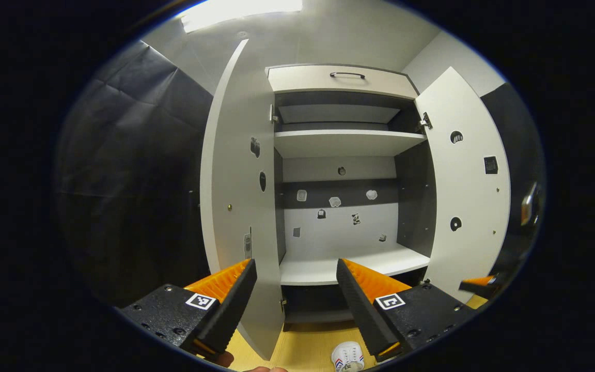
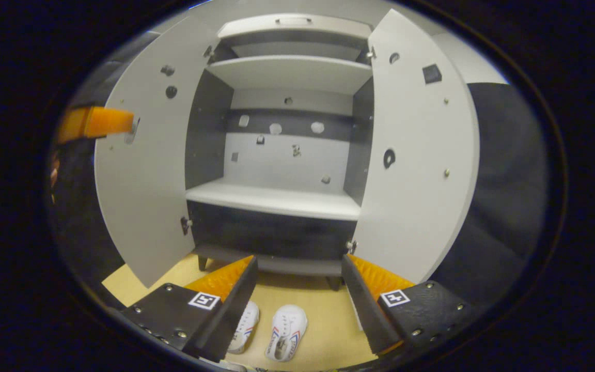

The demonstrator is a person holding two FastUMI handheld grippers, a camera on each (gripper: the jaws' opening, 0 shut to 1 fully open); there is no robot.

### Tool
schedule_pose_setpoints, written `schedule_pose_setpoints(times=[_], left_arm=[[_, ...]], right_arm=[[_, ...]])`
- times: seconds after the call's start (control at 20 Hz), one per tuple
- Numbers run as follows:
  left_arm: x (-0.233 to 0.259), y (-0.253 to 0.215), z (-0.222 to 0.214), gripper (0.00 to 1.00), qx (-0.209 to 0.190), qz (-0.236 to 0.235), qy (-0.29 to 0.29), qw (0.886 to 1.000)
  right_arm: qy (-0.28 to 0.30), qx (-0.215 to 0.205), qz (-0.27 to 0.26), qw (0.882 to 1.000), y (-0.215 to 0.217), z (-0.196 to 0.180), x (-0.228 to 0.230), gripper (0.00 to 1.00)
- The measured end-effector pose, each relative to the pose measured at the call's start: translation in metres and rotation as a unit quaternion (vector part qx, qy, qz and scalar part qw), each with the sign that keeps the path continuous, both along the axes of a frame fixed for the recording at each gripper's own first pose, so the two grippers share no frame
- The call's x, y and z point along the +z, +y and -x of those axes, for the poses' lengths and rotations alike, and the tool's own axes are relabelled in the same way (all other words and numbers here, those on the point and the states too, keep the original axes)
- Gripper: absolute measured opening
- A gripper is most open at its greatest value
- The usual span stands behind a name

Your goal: Grab one shoe with the right hand and put it into the shoe cabinet, grab the other shoe with the left hand and put it into the shoe cabinet; then close the right door with the right hand and the left door with the left hand.

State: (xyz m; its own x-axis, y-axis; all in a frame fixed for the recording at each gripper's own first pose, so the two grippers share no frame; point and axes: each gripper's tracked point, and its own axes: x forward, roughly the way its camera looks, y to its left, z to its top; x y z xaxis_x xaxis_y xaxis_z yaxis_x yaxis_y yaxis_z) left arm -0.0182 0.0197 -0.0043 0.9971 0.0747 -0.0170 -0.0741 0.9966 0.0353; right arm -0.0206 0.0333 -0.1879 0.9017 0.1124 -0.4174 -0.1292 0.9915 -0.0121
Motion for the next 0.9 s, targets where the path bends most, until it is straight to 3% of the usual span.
schedule_pose_setpoints(times=[0.15,0.35,0.45,0.7,0.8,0.9], left_arm=[[-0.001,0.007,0.003,0.96,0.009,-0.003,0.002,1.0],[-0.004,0.018,0.006,0.96,0.023,-0.004,0.006,1.0],[-0.004,0.025,0.008,0.94,0.031,-0.007,0.008,0.999],[-0.008,0.043,0.013,0.96,0.055,-0.014,0.015,0.998],[-0.009,0.049,0.014,0.94,0.064,-0.016,0.018,0.998],[-0.01,0.053,0.015,0.96,0.07,-0.019,0.02,0.997]], right_arm=[[0.078,0.019,0.007,0.997,0.011,0.014,-0.077,0.97],[0.194,0.046,0.012,0.98,0.026,0.042,-0.17,0.96],[0.24,0.046,0.012,0.97,0.029,0.055,-0.203,0.88],[0.323,0.04,0.023,0.945,0.031,0.078,-0.262,0.84],[0.345,0.039,0.017,0.938,0.033,0.082,-0.281,0.69],[0.353,0.05,0.016,0.934,0.039,0.08,-0.29,0.65]])
